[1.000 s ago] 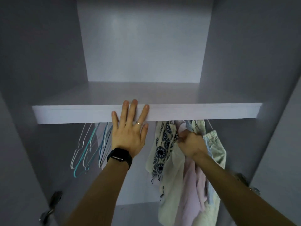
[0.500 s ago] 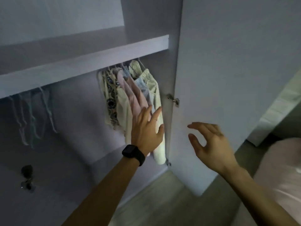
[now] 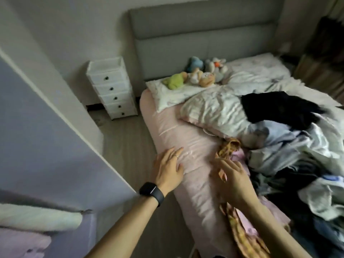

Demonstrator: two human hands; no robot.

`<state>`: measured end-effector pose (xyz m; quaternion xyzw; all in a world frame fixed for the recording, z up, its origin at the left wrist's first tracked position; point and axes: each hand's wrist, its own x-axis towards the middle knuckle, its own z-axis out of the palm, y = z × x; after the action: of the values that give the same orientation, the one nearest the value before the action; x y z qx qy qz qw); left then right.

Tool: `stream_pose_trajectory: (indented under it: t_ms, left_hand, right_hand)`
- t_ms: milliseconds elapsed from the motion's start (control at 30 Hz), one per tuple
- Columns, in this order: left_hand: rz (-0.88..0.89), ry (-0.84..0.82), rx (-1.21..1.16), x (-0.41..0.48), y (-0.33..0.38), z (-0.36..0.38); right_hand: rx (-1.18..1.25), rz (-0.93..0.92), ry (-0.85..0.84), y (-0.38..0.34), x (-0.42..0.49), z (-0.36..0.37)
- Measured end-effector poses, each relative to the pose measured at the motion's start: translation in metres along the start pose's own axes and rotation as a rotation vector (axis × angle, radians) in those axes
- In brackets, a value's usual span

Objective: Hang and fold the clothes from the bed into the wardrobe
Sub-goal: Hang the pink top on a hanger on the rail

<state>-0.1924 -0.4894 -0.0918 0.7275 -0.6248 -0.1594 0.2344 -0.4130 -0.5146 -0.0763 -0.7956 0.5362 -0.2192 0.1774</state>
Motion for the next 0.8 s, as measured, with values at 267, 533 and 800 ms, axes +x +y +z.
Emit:
stream_pose_trajectory:
  t_ms: [267,533,800]
  left_hand:
    - [0.265,-0.262,0.164,0.061,0.075,0.115]
    - [0.235,-0.502,0.289,0.107,0.064,0.195]
    - [0.105,-0.665,0.384,0.147,-0.026,0.310]
  right_hand:
    - [-0.058,0.405,0.083,0.139,-0.052,-0.027]
    - [-0.034,0.626,-0.044,0.213,-0.052,-0.003]
    - [-0.031,0.722,-0.263,0.268,-0.009,0.094]
